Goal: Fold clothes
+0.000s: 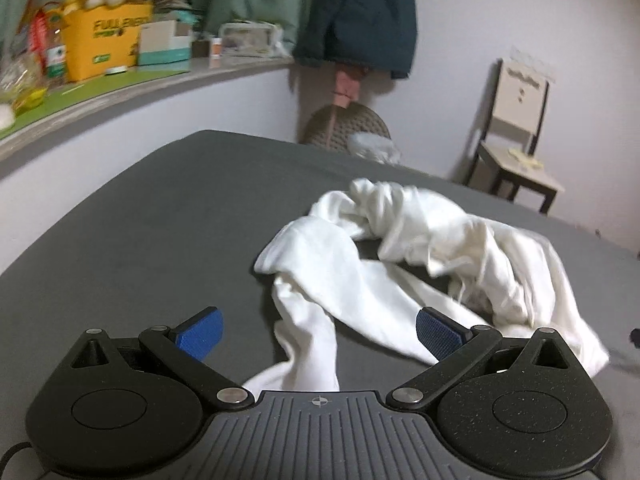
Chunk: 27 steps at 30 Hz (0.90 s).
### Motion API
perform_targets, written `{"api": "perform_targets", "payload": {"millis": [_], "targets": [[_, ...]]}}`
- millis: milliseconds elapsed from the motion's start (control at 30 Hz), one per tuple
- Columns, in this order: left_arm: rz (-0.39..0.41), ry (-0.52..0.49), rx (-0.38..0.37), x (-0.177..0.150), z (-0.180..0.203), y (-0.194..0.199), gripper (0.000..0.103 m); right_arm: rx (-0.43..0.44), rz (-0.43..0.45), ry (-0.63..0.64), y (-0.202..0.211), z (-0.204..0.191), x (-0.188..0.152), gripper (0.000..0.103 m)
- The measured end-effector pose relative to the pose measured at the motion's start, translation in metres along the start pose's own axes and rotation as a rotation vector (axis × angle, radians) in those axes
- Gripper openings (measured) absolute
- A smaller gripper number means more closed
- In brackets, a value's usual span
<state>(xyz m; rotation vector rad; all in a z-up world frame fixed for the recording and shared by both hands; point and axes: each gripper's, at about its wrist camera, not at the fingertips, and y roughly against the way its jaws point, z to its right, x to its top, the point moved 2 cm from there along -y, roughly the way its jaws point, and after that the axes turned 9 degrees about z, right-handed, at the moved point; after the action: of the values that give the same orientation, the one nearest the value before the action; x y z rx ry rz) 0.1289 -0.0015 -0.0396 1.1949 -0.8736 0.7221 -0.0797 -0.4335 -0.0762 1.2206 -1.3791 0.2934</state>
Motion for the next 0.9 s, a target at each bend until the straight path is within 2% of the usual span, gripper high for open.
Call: {"api": "perform_targets", "payload": {"millis": [33,67,100,200,233,433,467,500,533,600,700,767,833,900], "targets": [[-0.006,-0.013,-0.005,0.0,0.004,0.001,0.103,0.013,0.005,0.061,0.005,-0.007,-0.008,0.048],[-0.013,-0.027,-0.01,0.001,0.009,0.002,0.103,0.034,0.02,0.126,0.011,-0.016,-0.016,0.066],[-0.017,-0.031,-0.005,-0.002,0.01,0.004,0.103,0.086,0.056,0.203,0.02,-0.031,-0.024,0.074],[-0.02,-0.031,-0.001,-0.007,0.009,0.006,0.103,0.287,0.061,0.488,0.03,-0.09,-0.054,0.073],[-0.019,-0.029,-0.002,-0.007,0.008,0.006,0.103,0.313,0.051,0.579,0.028,-0.11,-0.067,0.072],[-0.019,-0.009,-0.016,-0.01,0.004,0.002,0.103,0.199,0.082,1.014,-0.004,-0.189,-0.135,0.065],[-0.02,-0.003,-0.018,-0.009,0.004,0.002,0.103,0.196,0.063,0.991,-0.009,-0.185,-0.133,0.052],[-0.019,0.0,-0.02,-0.009,0.004,0.001,0.103,0.193,0.044,0.967,-0.014,-0.181,-0.131,0.02],[-0.017,0.002,-0.021,-0.008,0.005,0.0,0.103,0.19,0.025,0.943,-0.019,-0.177,-0.128,0.001],[-0.014,0.0,-0.024,-0.007,0.006,-0.002,0.103,0.191,-0.002,0.882,-0.027,-0.169,-0.121,0.003],[0.003,-0.005,-0.029,-0.005,0.007,0.0,0.103,0.235,0.095,0.664,0.008,-0.133,-0.073,0.003],[0.001,-0.002,-0.032,-0.005,0.008,0.0,0.103,0.229,0.155,0.524,0.035,-0.1,-0.04,0.003],[-0.001,-0.004,-0.037,-0.004,0.009,0.0,0.103,0.163,0.231,0.426,0.062,-0.06,-0.007,0.003],[-0.003,-0.01,-0.045,-0.004,0.012,0.002,0.103,0.056,0.271,0.313,0.075,-0.014,0.015,0.003]]}}
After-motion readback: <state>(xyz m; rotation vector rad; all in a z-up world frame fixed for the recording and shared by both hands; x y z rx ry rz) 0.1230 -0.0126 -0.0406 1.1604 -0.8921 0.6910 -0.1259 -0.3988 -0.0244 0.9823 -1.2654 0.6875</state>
